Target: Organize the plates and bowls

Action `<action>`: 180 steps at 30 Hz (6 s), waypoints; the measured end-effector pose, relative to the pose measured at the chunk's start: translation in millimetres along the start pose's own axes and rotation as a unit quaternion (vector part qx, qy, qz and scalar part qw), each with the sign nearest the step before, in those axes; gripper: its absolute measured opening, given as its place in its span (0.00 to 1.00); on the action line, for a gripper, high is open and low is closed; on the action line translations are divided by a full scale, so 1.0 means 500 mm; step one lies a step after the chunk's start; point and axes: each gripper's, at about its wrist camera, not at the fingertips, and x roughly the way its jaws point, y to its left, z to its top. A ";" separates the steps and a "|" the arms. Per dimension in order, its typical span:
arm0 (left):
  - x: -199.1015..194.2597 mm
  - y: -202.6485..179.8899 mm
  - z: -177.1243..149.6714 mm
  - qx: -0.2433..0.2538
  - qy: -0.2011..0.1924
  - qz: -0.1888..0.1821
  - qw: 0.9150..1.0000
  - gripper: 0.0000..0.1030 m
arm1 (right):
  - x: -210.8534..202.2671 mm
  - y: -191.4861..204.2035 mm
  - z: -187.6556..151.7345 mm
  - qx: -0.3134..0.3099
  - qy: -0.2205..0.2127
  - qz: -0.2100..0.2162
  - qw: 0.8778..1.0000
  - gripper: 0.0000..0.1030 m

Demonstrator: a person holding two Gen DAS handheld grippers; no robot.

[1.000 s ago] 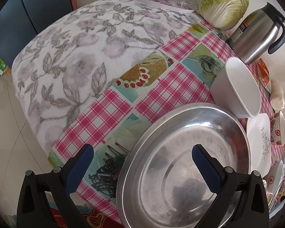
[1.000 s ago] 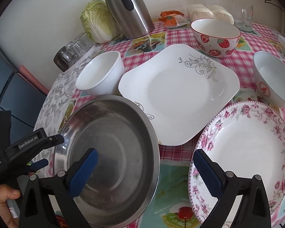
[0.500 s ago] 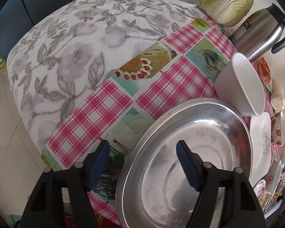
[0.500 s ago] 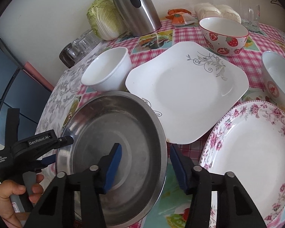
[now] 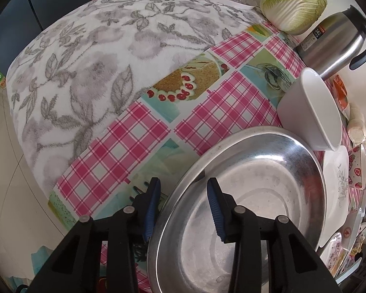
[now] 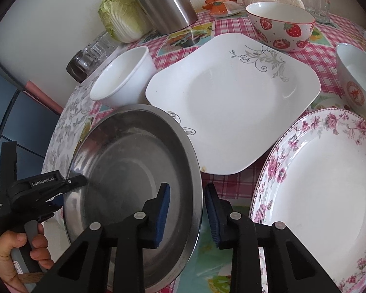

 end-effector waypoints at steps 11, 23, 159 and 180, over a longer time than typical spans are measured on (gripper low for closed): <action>-0.013 0.016 0.006 -0.007 -0.007 -0.019 1.000 0.34 | -0.014 0.013 0.003 -0.020 -0.016 0.006 1.000 0.23; -0.055 0.040 0.010 -0.026 -0.030 -0.031 0.999 0.32 | -0.073 0.061 0.008 -0.071 -0.054 0.008 0.996 0.23; -0.036 -0.360 0.029 0.111 -0.021 -0.139 0.984 0.34 | -0.148 -0.210 0.162 -0.007 -0.122 -0.083 0.989 0.17; 0.005 -0.315 0.040 0.073 -0.019 -0.139 0.987 0.34 | -0.085 -0.178 0.171 -0.034 -0.104 -0.110 0.988 0.17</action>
